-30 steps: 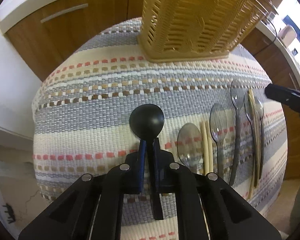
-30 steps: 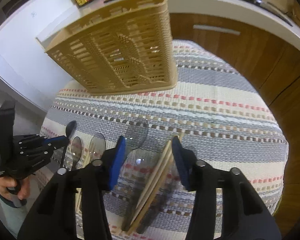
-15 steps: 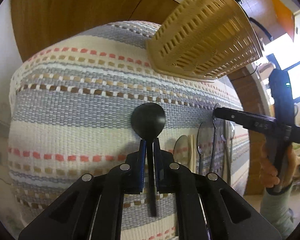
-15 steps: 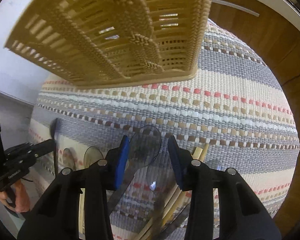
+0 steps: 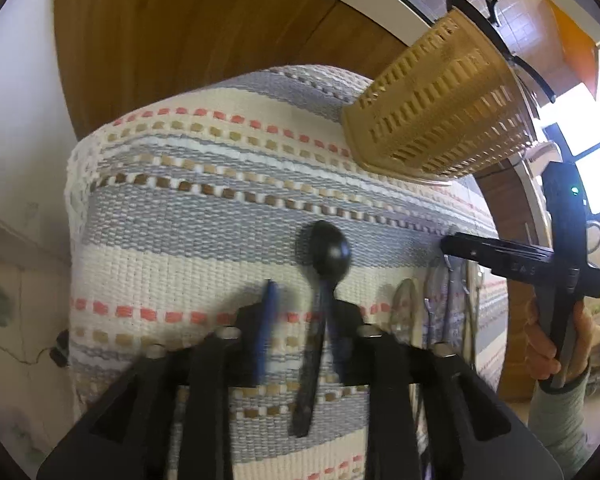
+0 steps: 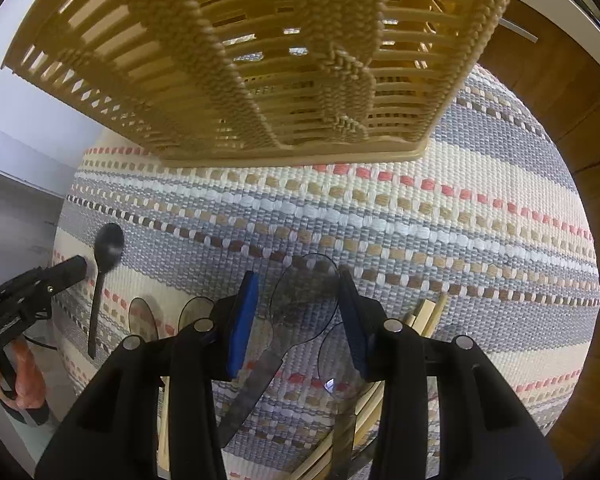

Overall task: Organize utensils
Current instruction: 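Grasp the black spoon handle with the left tool while the right tool grasps a clear spoon, then lift both spoons over the tan basket and open both tools to drop them in, then grasp a clear spoon with the left tool while the right tool grasps another clear spoon, then lift both clear spoons over the tan basket and open both tools to release them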

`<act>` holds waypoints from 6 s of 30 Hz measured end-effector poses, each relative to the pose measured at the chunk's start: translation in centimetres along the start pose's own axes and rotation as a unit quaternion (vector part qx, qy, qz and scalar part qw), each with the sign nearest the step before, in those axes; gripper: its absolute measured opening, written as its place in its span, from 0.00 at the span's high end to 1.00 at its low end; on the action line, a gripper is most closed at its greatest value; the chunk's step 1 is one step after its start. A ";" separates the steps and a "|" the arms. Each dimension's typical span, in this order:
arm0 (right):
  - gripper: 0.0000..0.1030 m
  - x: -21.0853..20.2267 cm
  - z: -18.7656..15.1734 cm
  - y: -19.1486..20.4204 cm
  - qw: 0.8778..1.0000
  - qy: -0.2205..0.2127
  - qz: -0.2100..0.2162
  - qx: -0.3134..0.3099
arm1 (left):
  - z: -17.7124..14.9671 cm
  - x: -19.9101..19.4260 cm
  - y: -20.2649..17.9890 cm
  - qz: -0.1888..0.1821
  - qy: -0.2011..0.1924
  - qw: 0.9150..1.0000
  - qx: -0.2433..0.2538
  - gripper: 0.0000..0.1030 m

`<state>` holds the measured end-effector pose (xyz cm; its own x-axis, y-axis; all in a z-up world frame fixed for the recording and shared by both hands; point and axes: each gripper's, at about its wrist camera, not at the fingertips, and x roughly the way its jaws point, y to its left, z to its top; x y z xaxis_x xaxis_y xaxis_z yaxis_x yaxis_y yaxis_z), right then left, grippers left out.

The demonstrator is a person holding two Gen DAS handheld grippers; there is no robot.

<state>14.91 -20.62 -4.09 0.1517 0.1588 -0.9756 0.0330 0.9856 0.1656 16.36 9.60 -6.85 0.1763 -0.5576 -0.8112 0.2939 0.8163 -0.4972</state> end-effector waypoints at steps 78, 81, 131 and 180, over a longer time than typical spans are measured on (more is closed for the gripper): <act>0.57 -17.0 0.4 -2.5 0.886 -0.452 -0.101 -0.027 | 7.0 -2.7 -15.0 0.050 -0.392 0.910 0.124 0.84; 0.57 -17.8 -1.0 -2.6 0.887 -0.452 -0.096 -0.026 | 5.8 -4.0 -14.8 0.041 -0.383 0.915 0.121 0.76; 0.57 -4.6 -5.8 -4.9 0.998 -0.065 0.017 -0.012 | -3.1 8.4 -14.5 0.168 0.021 0.973 0.156 0.66; 0.71 -20.3 -4.0 -1.6 0.925 -0.372 0.042 -0.061 | 4.6 -13.4 -22.2 0.107 -0.358 0.908 0.189 0.71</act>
<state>7.80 -25.23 14.81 0.7884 0.1969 -0.5829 -0.1145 0.9778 0.1755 11.76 -1.76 16.42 0.7936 -0.4579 -0.4006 0.4581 0.8830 -0.1018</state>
